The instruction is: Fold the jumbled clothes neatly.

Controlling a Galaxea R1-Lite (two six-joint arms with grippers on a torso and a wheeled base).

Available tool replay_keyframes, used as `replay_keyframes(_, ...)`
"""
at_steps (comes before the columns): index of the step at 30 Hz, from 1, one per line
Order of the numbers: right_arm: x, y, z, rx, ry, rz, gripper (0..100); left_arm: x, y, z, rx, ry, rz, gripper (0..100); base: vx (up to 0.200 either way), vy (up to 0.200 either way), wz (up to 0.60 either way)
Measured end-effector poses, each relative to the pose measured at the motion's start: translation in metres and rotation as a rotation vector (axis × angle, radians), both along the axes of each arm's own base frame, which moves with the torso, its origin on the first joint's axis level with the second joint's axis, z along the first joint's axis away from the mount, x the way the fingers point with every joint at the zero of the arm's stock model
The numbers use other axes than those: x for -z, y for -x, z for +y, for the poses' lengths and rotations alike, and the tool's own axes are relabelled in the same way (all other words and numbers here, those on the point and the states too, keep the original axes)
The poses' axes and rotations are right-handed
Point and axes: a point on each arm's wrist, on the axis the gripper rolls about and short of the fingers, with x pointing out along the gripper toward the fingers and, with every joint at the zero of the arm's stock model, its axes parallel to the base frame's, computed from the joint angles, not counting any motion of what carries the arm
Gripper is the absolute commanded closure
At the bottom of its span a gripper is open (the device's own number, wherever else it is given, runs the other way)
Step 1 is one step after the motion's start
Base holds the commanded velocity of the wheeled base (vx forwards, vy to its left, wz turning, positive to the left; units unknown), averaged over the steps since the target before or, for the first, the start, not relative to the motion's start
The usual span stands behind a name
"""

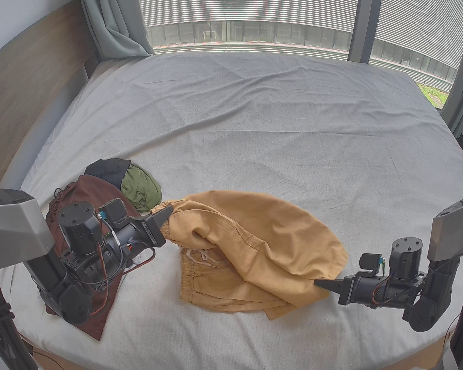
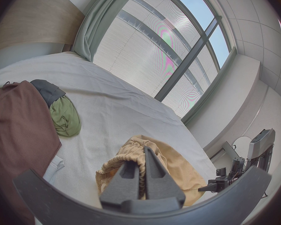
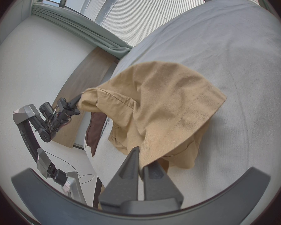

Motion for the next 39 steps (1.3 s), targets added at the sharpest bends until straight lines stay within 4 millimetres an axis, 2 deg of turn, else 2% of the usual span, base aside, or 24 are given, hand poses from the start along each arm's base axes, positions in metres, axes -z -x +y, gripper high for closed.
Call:
replay_keyframes(4,-0.01,-0.001,-0.008,0.029,-0.011,-0.036,100,-0.001,-0.003,0.004,-0.015,0.004,-0.004,100,0.0,0.0,0.0)
replay_keyframes(11,-0.022,-0.017,-0.033,0.133,-0.028,-0.106,100,0.0,-0.006,0.015,-0.003,0.008,0.001,100,0.0,0.0,0.0)
replay_keyframes(17,-0.024,-0.027,-0.04,0.119,-0.055,-0.126,100,0.006,-0.005,0.024,0.002,0.002,0.031,100,0.0,0.0,0.0)
replay_keyframes(18,-0.023,-0.026,-0.04,0.105,-0.06,-0.121,0,0.007,-0.005,0.025,0.002,0.001,0.035,100,0.0,0.0,0.0)
replay_keyframes(31,-0.021,-0.022,-0.033,0.047,-0.075,-0.099,0,0.01,-0.004,0.026,0.004,-0.005,0.046,100,0.0,0.0,0.0)
replay_keyframes(39,-0.02,-0.016,-0.017,-0.015,-0.078,-0.087,0,0.009,-0.004,0.024,0.008,-0.006,0.044,100,0.0,0.0,0.0)
